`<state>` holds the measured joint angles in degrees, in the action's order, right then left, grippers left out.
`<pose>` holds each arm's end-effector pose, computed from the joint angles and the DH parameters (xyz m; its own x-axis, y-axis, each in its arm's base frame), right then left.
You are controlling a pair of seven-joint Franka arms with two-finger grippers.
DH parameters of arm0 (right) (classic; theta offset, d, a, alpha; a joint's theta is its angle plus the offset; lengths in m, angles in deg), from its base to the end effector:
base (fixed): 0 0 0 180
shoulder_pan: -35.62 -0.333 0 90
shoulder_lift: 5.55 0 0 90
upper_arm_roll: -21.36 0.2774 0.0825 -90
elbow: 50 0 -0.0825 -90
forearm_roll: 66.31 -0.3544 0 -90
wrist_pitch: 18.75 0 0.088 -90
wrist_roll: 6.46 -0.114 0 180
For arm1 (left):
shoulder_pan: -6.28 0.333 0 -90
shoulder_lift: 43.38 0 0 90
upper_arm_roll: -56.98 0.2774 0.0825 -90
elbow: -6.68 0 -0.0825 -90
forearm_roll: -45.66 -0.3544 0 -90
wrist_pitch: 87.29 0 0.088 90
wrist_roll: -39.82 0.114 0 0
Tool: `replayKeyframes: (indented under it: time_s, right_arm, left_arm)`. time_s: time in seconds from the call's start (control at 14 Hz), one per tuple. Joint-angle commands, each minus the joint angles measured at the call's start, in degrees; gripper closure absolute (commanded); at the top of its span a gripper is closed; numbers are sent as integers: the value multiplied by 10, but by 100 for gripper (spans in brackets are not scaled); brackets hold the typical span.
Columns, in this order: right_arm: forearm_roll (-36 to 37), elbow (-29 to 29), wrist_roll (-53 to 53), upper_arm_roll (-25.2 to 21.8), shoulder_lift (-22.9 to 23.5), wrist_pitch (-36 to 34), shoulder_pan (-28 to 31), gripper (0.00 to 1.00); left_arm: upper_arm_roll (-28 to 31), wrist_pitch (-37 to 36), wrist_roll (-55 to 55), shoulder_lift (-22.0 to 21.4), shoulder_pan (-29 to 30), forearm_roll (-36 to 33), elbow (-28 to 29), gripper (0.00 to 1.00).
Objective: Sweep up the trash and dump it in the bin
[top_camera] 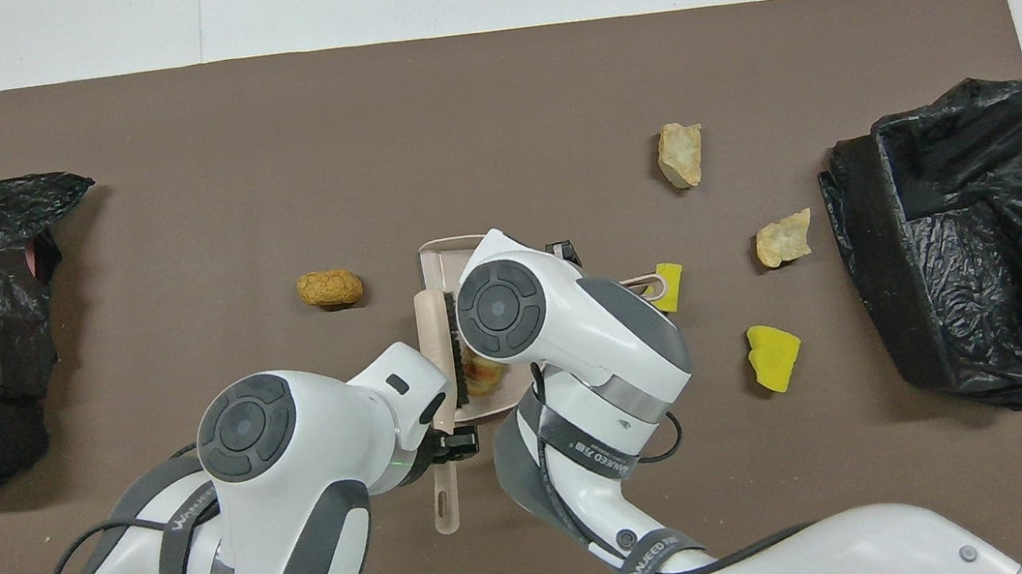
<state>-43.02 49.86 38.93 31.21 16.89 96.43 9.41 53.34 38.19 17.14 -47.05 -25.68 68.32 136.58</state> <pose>0.5056 0.3275 0.3202 -0.0217 0.9563 -0.2916 0.9941 0.0517 0.0954 0.3871 -0.2970 0.3595 0.9865 -0.0140 -0.1631 0.0301 -0.9639 0.2646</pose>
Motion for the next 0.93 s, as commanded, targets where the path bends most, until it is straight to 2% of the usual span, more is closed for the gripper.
replayKeyframes:
  time_s: [0.0,0.36,0.79,0.86]
  right_arm:
    - [13,13,-17,3,-8,15,4,100]
    - [19,13,-9,2,-7,17,4,100]
    - [25,15,26,3,-6,32,6,100]
    - [25,15,31,3,-6,32,6,100]
  left_arm:
    - [7,-37,-126,3,1,13,-32,100]
    - [10,-173,-277,-34,31,3,-36,100]
    - [1,-276,-435,-70,16,-70,-27,100]
    - [1,-279,-442,-84,16,-69,-7,100]
